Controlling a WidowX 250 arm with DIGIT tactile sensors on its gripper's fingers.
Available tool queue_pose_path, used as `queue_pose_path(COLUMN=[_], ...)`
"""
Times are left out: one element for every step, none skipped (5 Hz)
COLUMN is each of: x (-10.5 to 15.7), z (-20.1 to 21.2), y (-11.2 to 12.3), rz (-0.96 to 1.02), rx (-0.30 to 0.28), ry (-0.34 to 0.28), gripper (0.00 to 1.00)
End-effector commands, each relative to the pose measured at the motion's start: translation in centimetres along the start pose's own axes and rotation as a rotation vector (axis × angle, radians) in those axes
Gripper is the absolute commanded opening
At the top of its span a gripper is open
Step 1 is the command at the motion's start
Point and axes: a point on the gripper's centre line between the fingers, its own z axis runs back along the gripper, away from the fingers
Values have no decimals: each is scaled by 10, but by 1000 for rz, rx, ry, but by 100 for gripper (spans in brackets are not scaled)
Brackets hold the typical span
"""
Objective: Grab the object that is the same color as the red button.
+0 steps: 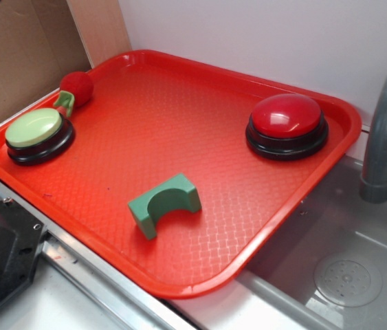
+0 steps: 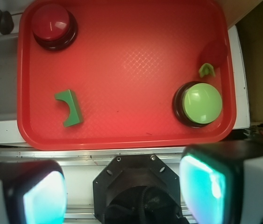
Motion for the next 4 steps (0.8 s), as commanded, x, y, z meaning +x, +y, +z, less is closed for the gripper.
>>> queue_pose_path(x=[0,18,33,43], z=[0,-8,-16,-29], y=[0,18,45,73], rz=[0,115,234,350], rx=[0,21,32,56], ry=[0,-43,-72,-96], gripper=[100,100,100,100])
